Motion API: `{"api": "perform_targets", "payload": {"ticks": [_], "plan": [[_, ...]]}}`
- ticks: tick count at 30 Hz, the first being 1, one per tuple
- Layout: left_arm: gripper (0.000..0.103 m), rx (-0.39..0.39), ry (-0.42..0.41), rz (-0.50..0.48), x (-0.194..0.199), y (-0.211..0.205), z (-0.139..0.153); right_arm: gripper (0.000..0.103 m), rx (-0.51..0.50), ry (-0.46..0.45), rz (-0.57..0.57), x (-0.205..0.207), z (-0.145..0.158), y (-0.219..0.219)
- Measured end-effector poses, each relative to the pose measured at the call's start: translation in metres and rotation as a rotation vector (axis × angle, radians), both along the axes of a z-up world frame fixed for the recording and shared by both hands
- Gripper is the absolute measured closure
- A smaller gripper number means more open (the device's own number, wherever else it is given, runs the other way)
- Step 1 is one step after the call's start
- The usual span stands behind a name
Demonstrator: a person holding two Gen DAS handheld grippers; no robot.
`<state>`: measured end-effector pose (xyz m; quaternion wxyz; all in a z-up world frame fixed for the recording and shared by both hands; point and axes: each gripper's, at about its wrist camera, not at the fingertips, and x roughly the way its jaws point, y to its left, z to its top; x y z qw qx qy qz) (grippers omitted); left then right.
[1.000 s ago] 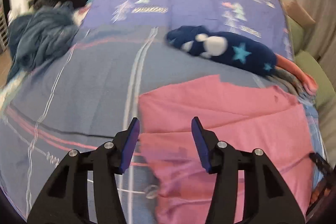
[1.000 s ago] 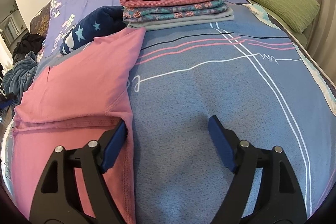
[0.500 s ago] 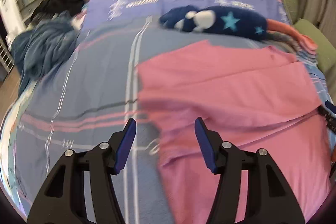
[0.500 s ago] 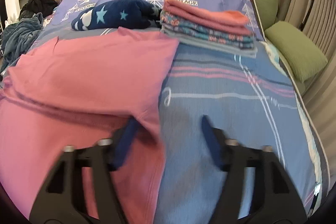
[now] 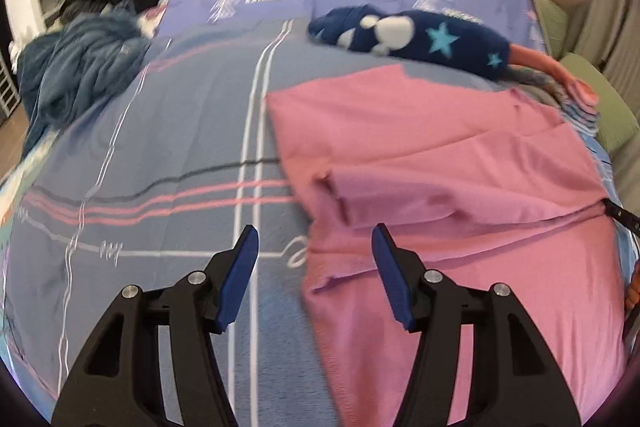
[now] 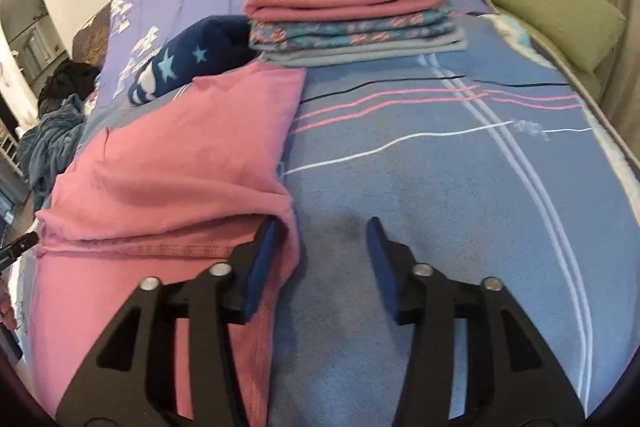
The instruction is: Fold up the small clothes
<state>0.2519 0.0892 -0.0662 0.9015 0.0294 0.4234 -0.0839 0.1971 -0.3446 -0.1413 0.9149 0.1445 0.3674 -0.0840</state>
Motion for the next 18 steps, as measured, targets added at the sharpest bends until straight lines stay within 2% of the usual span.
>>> {"api": "perform_targets", "payload": {"ticks": [1,2,3,4,5,6,8,9,10,11,13,18], "plan": [[0.049,0.004,-0.007,-0.006,0.000,-0.002,0.001,0.051,-0.042,-0.018,-0.035,-0.008,0.007,0.002],[0.060,0.007,-0.015,-0.014,0.000,-0.005,0.003,0.051,-0.072,-0.045,-0.048,-0.013,0.014,0.007],[0.066,-0.002,-0.014,-0.020,0.001,-0.005,0.003,0.051,-0.092,-0.073,-0.046,-0.018,0.021,0.010],[0.071,-0.028,-0.006,-0.027,0.002,-0.005,0.003,0.057,-0.116,-0.112,-0.019,-0.024,0.031,0.019],[0.072,-0.053,0.000,-0.035,0.005,-0.005,0.002,0.062,-0.135,-0.145,0.038,-0.026,0.042,0.032],[0.072,-0.087,0.007,-0.047,0.007,-0.005,0.000,0.069,-0.152,-0.160,0.107,-0.024,0.051,0.045],[0.071,-0.116,0.025,-0.065,0.013,-0.008,-0.006,0.069,-0.171,-0.168,0.230,-0.013,0.066,0.070],[0.069,-0.123,0.036,-0.067,0.017,-0.010,-0.010,0.069,-0.173,-0.166,0.327,0.001,0.074,0.090],[0.058,-0.135,0.049,-0.064,0.021,-0.010,-0.014,0.069,-0.174,-0.163,0.395,0.012,0.079,0.105],[0.051,-0.151,0.051,-0.063,0.022,-0.010,-0.016,0.069,-0.188,-0.159,0.483,0.030,0.085,0.128],[0.050,-0.195,0.034,-0.056,0.022,-0.007,-0.020,0.069,-0.211,-0.127,0.566,0.057,0.089,0.162],[0.049,-0.227,0.001,-0.115,0.021,-0.006,-0.026,0.070,-0.170,-0.006,0.828,0.124,0.084,0.264]]}}
